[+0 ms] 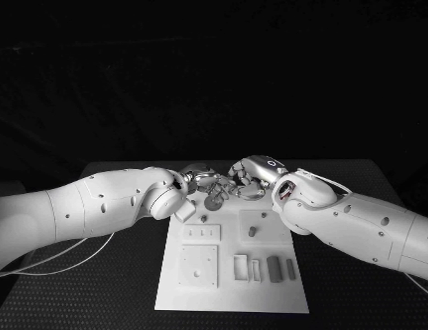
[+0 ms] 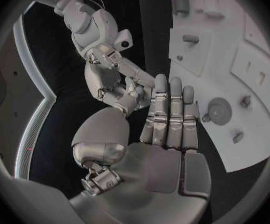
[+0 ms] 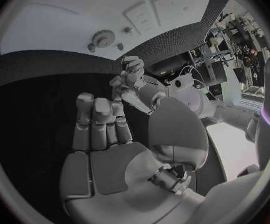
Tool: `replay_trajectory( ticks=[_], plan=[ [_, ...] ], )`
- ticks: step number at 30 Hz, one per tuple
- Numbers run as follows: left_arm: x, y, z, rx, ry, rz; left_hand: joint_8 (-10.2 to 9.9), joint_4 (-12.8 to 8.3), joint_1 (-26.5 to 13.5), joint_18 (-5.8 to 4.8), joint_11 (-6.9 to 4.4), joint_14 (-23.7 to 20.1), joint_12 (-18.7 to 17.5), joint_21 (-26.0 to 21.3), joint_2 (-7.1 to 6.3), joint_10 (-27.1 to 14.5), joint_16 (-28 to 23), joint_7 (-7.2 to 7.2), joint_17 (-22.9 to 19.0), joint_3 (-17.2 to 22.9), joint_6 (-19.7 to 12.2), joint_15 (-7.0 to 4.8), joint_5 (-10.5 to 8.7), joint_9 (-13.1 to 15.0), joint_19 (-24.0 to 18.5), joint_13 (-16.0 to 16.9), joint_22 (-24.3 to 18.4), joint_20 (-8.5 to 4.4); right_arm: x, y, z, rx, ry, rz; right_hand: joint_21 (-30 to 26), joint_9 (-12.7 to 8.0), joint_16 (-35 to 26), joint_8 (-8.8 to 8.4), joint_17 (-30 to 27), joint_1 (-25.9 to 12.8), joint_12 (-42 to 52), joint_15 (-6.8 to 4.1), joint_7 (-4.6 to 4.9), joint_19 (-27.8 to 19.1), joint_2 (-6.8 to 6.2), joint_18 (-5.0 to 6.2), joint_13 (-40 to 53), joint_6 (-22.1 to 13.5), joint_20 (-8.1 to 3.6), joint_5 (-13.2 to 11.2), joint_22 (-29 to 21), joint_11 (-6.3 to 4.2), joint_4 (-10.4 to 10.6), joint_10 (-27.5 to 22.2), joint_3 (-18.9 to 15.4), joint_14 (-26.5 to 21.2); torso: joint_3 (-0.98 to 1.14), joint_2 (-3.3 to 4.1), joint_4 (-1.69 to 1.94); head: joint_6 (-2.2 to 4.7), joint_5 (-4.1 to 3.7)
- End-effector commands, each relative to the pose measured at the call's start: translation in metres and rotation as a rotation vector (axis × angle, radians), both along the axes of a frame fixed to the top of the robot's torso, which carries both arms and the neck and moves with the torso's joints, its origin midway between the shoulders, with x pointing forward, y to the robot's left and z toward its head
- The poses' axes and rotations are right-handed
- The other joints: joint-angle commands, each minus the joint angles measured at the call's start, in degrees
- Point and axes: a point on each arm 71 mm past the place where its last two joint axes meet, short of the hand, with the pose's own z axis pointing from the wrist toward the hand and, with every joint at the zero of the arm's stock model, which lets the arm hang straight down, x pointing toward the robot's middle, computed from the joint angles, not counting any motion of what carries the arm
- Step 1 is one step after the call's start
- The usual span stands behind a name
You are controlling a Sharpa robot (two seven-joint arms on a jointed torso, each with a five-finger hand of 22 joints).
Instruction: Assemble the parts on the task board
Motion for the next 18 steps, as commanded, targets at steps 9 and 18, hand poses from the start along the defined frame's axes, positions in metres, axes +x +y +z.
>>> replay_trajectory(
  ticks=[9, 18],
  plan=[
    [0.002, 0.002, 0.002, 0.011, -0.018, 0.002, 0.5, -0.3, -0.8, -0.97, -0.21, 1.0, 0.7, 0.1, 0.21, 0.9, 0.9, -1.29, 0.4, 0.2, 1.8, -0.27, 0.13, 0.9, -0.2, 0.6, 0.9, -0.51, 0.002, -0.007, 0.000, 0.019, -0.012, -0.020, -1.4, -3.0, -1.0, -5.62, 0.1, -0.6, -0.7, 3.13, 4.11, -2.6, -2.61, 0.90, 0.2, -9.2, 1.11, 1.8, -0.5, 3.48, -0.2, -2.9, -5.5, -2.4, 0.07, 0.00, 0.02, 0.01, -0.14],
    [0.003, 0.006, 0.001, 0.032, -0.025, 0.002, 0.6, -0.4, -0.8, -1.14, -0.29, 1.1, 0.8, 0.1, 0.24, 1.0, 1.1, -1.36, 0.5, 0.2, 1.9, -0.37, 0.10, 1.1, -0.3, 0.8, 0.9, -0.61, 0.004, -0.025, 0.000, 0.058, 0.005, -0.016, -1.7, -3.3, -1.1, -6.03, 0.1, -0.4, -0.8, 3.61, 4.57, -3.2, -3.23, 0.90, 0.1, -10.1, 1.59, 1.9, -0.7, 3.95, 0.0, -3.6, -6.4, -3.0, 0.10, 0.00, 0.03, 0.00, -0.18]
  ],
)
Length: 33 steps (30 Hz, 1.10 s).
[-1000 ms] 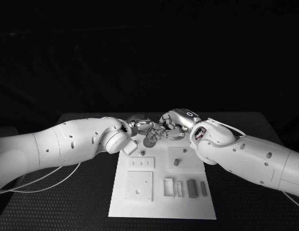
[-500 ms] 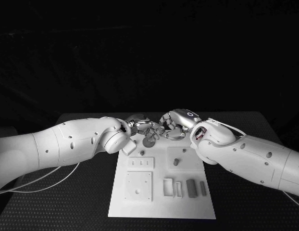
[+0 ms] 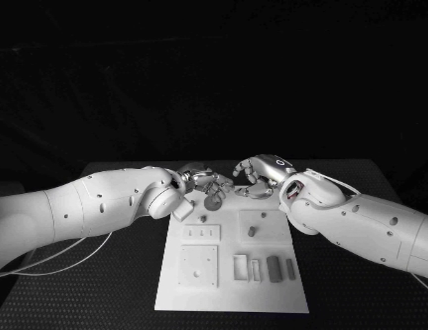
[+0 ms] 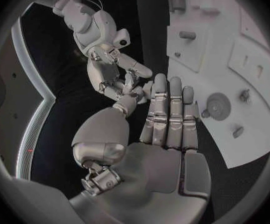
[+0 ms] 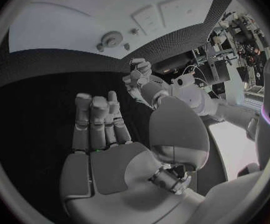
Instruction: Assemble the parts on the task board
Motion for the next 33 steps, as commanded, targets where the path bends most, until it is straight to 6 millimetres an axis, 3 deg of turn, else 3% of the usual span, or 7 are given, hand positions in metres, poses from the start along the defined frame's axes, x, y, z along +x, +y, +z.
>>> replay_trajectory(
  ticks=[1, 4, 7, 12, 17, 26, 33],
  plan=[
    [0.001, 0.001, 0.001, 0.021, -0.016, -0.010, 0.2, -0.3, -0.5, -1.14, -0.09, 0.4, 0.3, 0.1, -0.06, 0.4, 0.4, -1.05, 0.1, 0.0, 1.6, -0.07, 0.11, 0.1, -0.1, 0.1, 0.9, -0.41, 0.000, -0.008, 0.001, 0.044, 0.011, 0.025, -0.3, -0.1, -0.2, -0.22, 0.0, -0.2, -0.2, 0.26, 2.20, -0.6, -0.55, 0.88, -0.1, -2.9, 0.03, 0.2, -0.1, 0.12, 0.0, -0.3, -0.5, -0.2, -0.01, 0.01, 0.02, -0.01, 0.01],
    [0.001, 0.003, 0.000, 0.031, -0.016, -0.006, 0.1, -0.5, -0.5, -1.41, -0.08, 0.3, 0.3, 0.3, -0.18, 0.3, 0.5, -1.07, 0.2, 0.4, 1.5, -0.11, 2.92, 0.5, -0.2, 0.4, 1.0, -0.63, 0.000, -0.019, 0.000, 0.042, 0.024, 0.022, -2.3, -0.8, -2.3, -2.02, -0.6, -2.9, -1.8, 1.51, 3.62, -3.6, -2.60, 0.31, -0.8, -6.5, 0.91, 2.3, -0.6, 1.42, 0.6, -3.0, -2.2, -3.4, -0.01, 0.02, -0.03, -0.04, 0.17],
    [0.001, 0.006, 0.000, 0.053, -0.027, -0.009, 0.1, -0.5, -0.6, -1.47, -0.08, 0.3, 0.4, 0.3, -0.26, 0.3, 0.5, -1.06, 0.2, 0.3, 1.5, -0.11, 2.76, 0.6, -0.2, 0.5, 1.0, -0.65, 0.001, -0.031, -0.001, 0.050, 0.032, 0.006, -3.4, -0.5, -3.3, -1.88, -1.2, -3.2, -2.2, 1.99, 4.00, -5.7, -2.78, -0.02, -1.2, -7.1, 1.73, 2.9, -0.8, 1.85, 0.7, -4.7, -3.2, -5.2, 0.00, 0.01, -0.03, -0.11, 0.21],
    [0.003, 0.014, 0.001, 0.124, -0.069, -0.010, -0.1, -0.6, -0.7, -1.51, -0.16, 0.9, 0.6, 0.7, -0.27, 0.5, 1.0, -1.04, 0.4, 0.3, 1.5, -0.35, 1.92, 1.0, 0.1, 0.9, 1.1, -0.96, 0.005, -0.054, 0.000, 0.106, 0.065, -0.046, -3.6, -0.1, -3.4, -1.21, -1.5, -3.0, -2.1, 1.97, 3.93, -6.4, -2.02, 0.06, -1.7, -6.6, 2.23, 3.9, -0.8, 1.78, 1.1, -5.1, -3.5, -5.8, -0.01, -0.03, -0.13, -0.21, 0.34],
    [0.003, 0.020, 0.001, 0.201, -0.101, -0.005, -0.4, -0.8, -0.4, -1.33, -1.16, 3.4, 2.6, 2.9, -0.41, 2.2, 4.5, -1.07, 2.0, 0.2, 1.6, -1.98, 2.20, 1.8, 2.1, 2.5, 1.4, -2.22, 0.012, -0.072, 0.007, 0.187, 0.116, -0.100, -3.9, 0.1, -3.8, -0.79, -2.0, -2.7, -2.3, 1.88, 3.77, -6.7, -0.99, 0.20, -2.3, -6.2, 2.58, 4.3, -0.9, 1.66, 1.3, -5.2, -3.5, -6.1, 0.05, -0.05, -0.12, -0.31, 0.32],
    [-0.005, 0.026, -0.005, 0.388, -0.140, -0.034, -1.6, -1.0, 0.7, -0.56, -4.18, 8.6, 17.9, 12.4, -1.32, 4.9, 16.6, -2.67, 6.6, -0.8, 2.5, -7.32, 4.48, 3.2, 8.1, 14.3, 1.4, -6.59, 0.027, -0.101, 0.024, 0.395, 0.237, -0.202, -5.2, 0.3, -5.6, -0.17, -3.7, -2.8, -3.2, 1.76, 3.67, -7.8, 1.03, 0.44, -4.4, -6.0, 3.73, 6.3, -1.5, 1.54, 0.8, -5.3, -4.4, -6.7, -0.01, 0.04, 0.07, -0.90, 0.15],
    [-0.013, 0.031, -0.011, 0.482, -0.153, -0.027, -1.8, -1.0, 0.7, -0.28, -4.96, 10.7, 25.0, 16.3, -1.87, 4.9, 20.9, -3.44, 7.1, -0.4, 3.8, -9.04, 7.17, 4.1, 9.8, 20.0, 1.4, -8.24, 0.035, -0.113, 0.028, 0.428, 0.247, -0.235, -5.4, 0.3, -5.8, -0.12, -4.0, -2.9, -3.2, 1.78, 3.68, -8.0, 1.65, 0.58, -4.9, -6.1, 4.04, 6.9, -1.6, 1.57, 0.4, -5.4, -4.9, -6.8, -0.02, 0.08, 0.03, -1.46, 0.44]
  ],
)
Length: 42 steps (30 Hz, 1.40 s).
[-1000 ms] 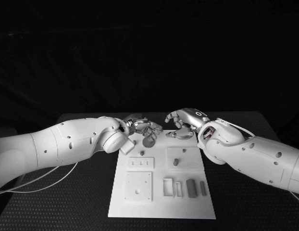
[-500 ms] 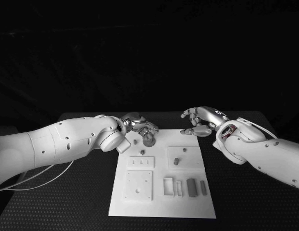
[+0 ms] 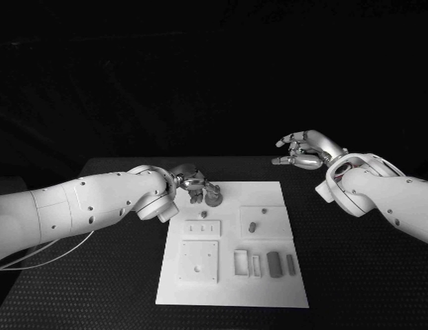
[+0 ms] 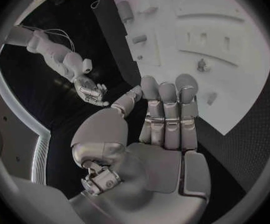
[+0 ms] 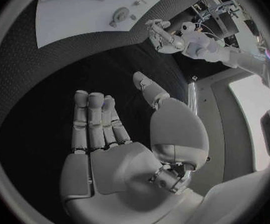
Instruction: Assemble the parts on the task board
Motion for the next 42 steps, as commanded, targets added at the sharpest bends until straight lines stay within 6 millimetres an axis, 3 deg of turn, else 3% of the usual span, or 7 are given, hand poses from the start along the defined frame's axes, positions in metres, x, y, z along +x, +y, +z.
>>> replay_trajectory(
  ticks=[1, 9, 22, 26, 33, 37, 42],
  plan=[
    [-0.004, 0.005, -0.003, 0.130, -0.041, 0.018, 0.0, 0.1, 0.4, 0.64, -0.52, 1.6, 2.9, 1.8, -0.69, 0.9, 2.3, -1.97, 0.5, 0.1, 2.2, -1.08, 1.75, 0.5, 1.5, 2.1, 1.4, -4.87, 0.003, -0.004, -0.001, 0.077, 0.046, -0.002, -0.4, 0.1, -0.2, 0.26, -0.2, 0.0, -0.2, -0.04, 0.54, -0.2, 0.73, 1.31, -0.2, 0.3, 0.51, 0.3, 0.1, -0.07, -0.2, -0.1, -0.4, -0.3, -0.01, 0.07, -0.01, -0.40, 0.20],
    [-0.018, 0.010, -0.017, 0.229, -0.041, 0.005, 0.3, 0.3, -0.4, 0.89, -1.45, 2.4, 10.3, 6.5, -1.49, -0.8, 8.1, -2.90, 0.4, 0.6, 4.1, -2.87, 4.20, 2.8, 2.5, 7.5, 1.2, -6.61, 0.004, -0.005, -0.001, 0.080, 0.053, -0.005, -0.5, 0.0, -0.3, 0.30, -0.4, -0.2, -0.1, -0.01, 0.57, -0.3, 1.24, 1.44, -0.6, 0.3, 0.78, 0.6, 0.0, -0.04, -0.4, -0.2, -1.0, -0.3, -0.02, 0.04, 0.11, -1.53, 0.28],
    [-0.032, 0.002, -0.033, 0.303, -0.043, -0.050, -0.5, 0.2, -0.7, 1.09, -1.61, 3.1, 14.3, 8.8, -1.61, -1.6, 11.8, -3.04, -0.6, 1.3, 4.0, -3.87, 4.90, 4.3, 3.6, 9.6, 1.0, -7.52, 0.012, -0.010, -0.001, 0.083, 0.083, -0.010, -3.6, -0.1, -4.8, 0.84, -3.8, -0.8, -4.2, 0.30, 0.59, -3.3, 2.42, 1.26, -4.7, 0.8, 2.09, 0.9, -1.2, 0.12, -0.6, -1.9, -1.4, -3.0, -0.10, 0.06, 0.01, -2.67, 0.43],
    [-0.032, 0.002, -0.034, 0.309, -0.036, -0.046, -0.3, 0.2, -0.9, 1.06, -1.77, 3.0, 14.7, 8.8, -1.91, -1.8, 12.3, -3.20, -0.9, 1.3, 4.6, -3.92, 5.09, 4.6, 3.7, 9.8, 1.0, -7.55, 0.014, -0.010, -0.002, 0.118, 0.119, -0.010, -12.3, -0.1, -16.7, 1.14, -11.5, -1.6, -16.5, 3.47, 1.67, -11.4, 2.54, -0.81, -14.6, 0.4, 4.44, 0.9, -5.2, 1.36, -0.7, -4.0, -0.2, -9.2, -0.11, -0.01, 0.11, -3.05, 0.31],
    [-0.032, 0.001, -0.035, 0.311, -0.028, -0.033, -0.3, 0.3, -1.7, 0.99, -2.02, 2.8, 15.5, 8.9, -1.88, -2.0, 13.2, -3.46, -1.4, 1.3, 5.5, -4.02, 6.45, 5.0, 3.7, 9.9, 1.0, -7.58, 0.023, -0.015, -0.001, 0.284, 0.209, -0.022, -21.4, -0.3, -32.8, 2.19, -22.2, 0.2, -34.8, 9.21, 1.63, -20.8, 3.35, -3.39, -30.2, 0.2, 7.05, 0.0, -9.1, 4.24, -0.6, -3.3, 0.6, -14.7, -0.03, 0.03, 0.08, -3.44, 0.28],
    [-0.032, 0.000, -0.036, 0.302, -0.010, -0.027, -0.4, -0.1, -2.7, 0.92, -2.07, 2.6, 15.8, 9.0, -0.91, -2.2, 13.7, -3.55, -1.8, 1.3, 5.8, -4.00, 7.62, 5.2, 3.4, 9.9, 1.1, -7.58, 0.028, -0.020, -0.001, 0.354, 0.246, -0.037, -25.3, -0.6, -37.9, 2.48, -26.2, 0.9, -41.5, 10.49, 0.98, -24.5, 4.09, -4.48, -35.5, -0.1, 7.93, 0.1, -10.7, 4.81, -0.7, -2.4, 1.2, -16.5, -0.05, 0.05, 0.13, -3.73, 0.14],
    [-0.032, -0.001, -0.038, 0.300, 0.005, -0.015, -0.5, -0.3, -3.4, 0.90, -2.21, 2.4, 16.2, 9.1, -0.76, -2.4, 14.3, -3.67, -2.4, 1.5, 6.3, -4.01, 10.36, 5.5, 3.1, 9.9, 1.2, -7.61, 0.034, -0.026, -0.001, 0.464, 0.299, -0.070, -28.6, -0.8, -41.0, 2.91, -29.3, 0.8, -46.9, 10.54, -0.07, -25.7, 4.64, -4.80, -39.0, -0.3, 8.57, 0.5, -12.5, 4.31, -0.6, -1.3, 1.2, -18.1, -0.03, 0.01, 0.05, -3.95, 0.27]
  ],
)
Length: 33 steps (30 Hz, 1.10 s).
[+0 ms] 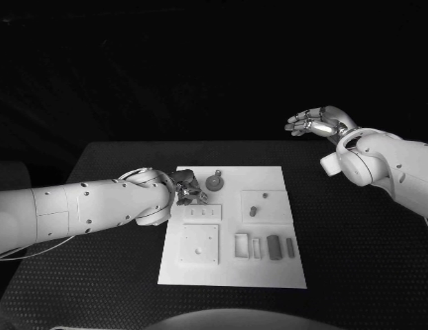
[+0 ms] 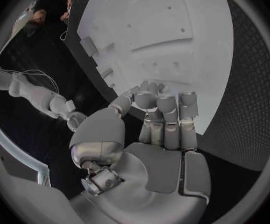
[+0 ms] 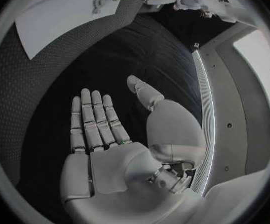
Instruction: Assemble the parts on the task board
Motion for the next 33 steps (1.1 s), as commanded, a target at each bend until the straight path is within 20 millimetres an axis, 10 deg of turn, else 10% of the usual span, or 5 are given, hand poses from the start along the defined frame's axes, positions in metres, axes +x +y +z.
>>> replay_trajectory(
  ticks=[1, 3, 33],
  plan=[
    [-0.001, 0.000, -0.002, -0.002, 0.018, 0.026, -0.1, -0.3, 0.0, 0.88, -1.04, 1.5, 0.3, 0.4, 0.72, -1.5, 0.4, -3.99, -0.2, 0.0, 4.8, -2.39, 0.70, 0.1, -0.2, 0.0, 1.1, -6.58, 0.003, 0.000, 0.000, 0.170, 0.075, 0.002, -1.3, -0.1, -1.2, 0.41, -1.2, 0.2, -2.8, -0.20, -0.06, -0.5, 0.29, -1.07, -1.6, -0.4, 0.09, 0.3, -0.6, -0.42, -0.1, 1.4, 0.0, -0.2, 0.02, -0.03, -0.05, -0.29, 0.07],
    [-0.001, 0.000, -0.004, -0.005, 0.028, 0.036, -0.3, 1.6, 0.9, 0.76, -1.15, 1.3, 0.5, 0.2, -2.15, -1.6, 0.9, -4.16, -0.8, 7.1, 5.3, -2.39, -7.95, 0.3, -0.4, -0.2, 0.9, -6.48, 0.005, -0.002, 0.000, 0.207, 0.092, -0.022, -2.3, 0.1, -2.2, 1.31, -2.2, 0.0, -6.0, -1.13, -1.89, -0.7, 1.22, -1.22, -2.3, 0.7, 0.32, 0.3, -1.1, -1.58, 0.0, 3.1, -0.2, -0.6, 0.03, -0.03, -0.01, -0.45, 0.07],
    [-0.004, -0.001, -0.014, -0.011, 0.088, 0.073, -1.0, -0.3, -5.5, 0.71, -1.66, 1.2, 2.4, 1.6, -1.14, -1.6, 3.9, -4.62, -3.8, 16.2, 7.1, -2.39, -6.50, 1.9, -0.3, -1.1, 1.2, -6.77, 0.009, 0.003, 0.001, 0.224, 0.105, -0.015, -3.9, -0.8, -3.8, 1.46, -4.2, 0.1, -16.1, -0.06, -1.09, -3.3, 1.35, -2.47, -2.2, 0.4, 0.38, 0.4, 0.5, -0.76, 0.1, 8.5, -1.3, 0.1, -0.01, 0.00, 0.00, -1.31, 0.34]
  ],
)
